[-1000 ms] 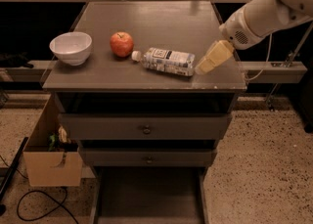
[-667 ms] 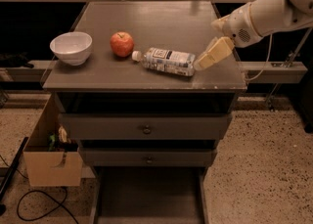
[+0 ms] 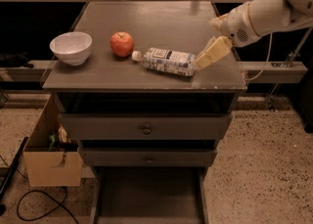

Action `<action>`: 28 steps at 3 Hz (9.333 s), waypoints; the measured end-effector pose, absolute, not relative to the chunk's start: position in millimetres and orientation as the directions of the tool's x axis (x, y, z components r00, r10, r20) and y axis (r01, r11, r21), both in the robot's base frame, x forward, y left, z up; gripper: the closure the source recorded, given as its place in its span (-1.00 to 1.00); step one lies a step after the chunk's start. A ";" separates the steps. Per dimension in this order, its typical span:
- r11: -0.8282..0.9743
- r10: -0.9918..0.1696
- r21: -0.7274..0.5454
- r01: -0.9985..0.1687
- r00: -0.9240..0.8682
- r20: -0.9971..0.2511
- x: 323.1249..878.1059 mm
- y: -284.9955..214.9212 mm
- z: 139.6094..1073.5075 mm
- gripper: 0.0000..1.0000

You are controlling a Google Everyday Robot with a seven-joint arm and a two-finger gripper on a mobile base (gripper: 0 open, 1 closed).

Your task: Place blue plastic bottle into bottom drawer

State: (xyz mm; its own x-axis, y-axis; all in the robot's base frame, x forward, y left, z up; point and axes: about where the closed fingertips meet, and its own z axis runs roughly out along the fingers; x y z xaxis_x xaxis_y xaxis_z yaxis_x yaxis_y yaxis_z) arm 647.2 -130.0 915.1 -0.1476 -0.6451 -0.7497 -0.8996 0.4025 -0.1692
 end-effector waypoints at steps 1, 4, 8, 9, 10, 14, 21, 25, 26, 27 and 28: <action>0.411 -0.650 -0.175 -0.895 -0.153 -0.745 644.0 -124.2 911.9 -1.00; 0.385 -0.642 -0.099 -0.918 -0.189 -0.743 683.5 -96.4 851.6 -1.00; 0.376 -0.633 -0.068 -0.924 -0.203 -0.747 692.4 -89.7 841.4 0.31; 0.376 -0.633 -0.068 -0.924 -0.203 -0.747 692.4 -89.6 841.3 0.92; 0.376 -0.633 -0.068 -0.924 -0.203 -0.747 692.4 -89.6 841.3 1.00; 0.444 -0.581 -0.105 -0.890 -0.196 -0.790 664.7 -125.8 940.2 1.00; 0.514 -0.497 0.037 -0.857 -0.333 -0.802 430.0 -121.1 869.9 1.00; 0.479 -0.491 0.047 -0.877 -0.312 -0.813 410.2 -90.7 751.7 1.00; 0.496 -0.470 0.081 -0.865 -0.345 -0.812 416.5 -84.2 731.5 1.00; 0.528 -0.450 0.100 -0.843 -0.378 -0.809 419.6 -87.7 691.0 1.00; 0.533 -0.455 0.091 -0.841 -0.376 -0.807 421.6 -102.8 644.5 1.00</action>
Offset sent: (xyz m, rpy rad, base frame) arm 0.0155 0.0301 -0.0504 0.0055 0.0343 -0.0094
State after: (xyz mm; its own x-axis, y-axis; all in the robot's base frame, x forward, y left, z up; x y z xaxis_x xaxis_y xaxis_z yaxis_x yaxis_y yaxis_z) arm 421.6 -102.8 644.5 -0.3757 -0.4553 -0.8072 -0.8415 0.5326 0.0913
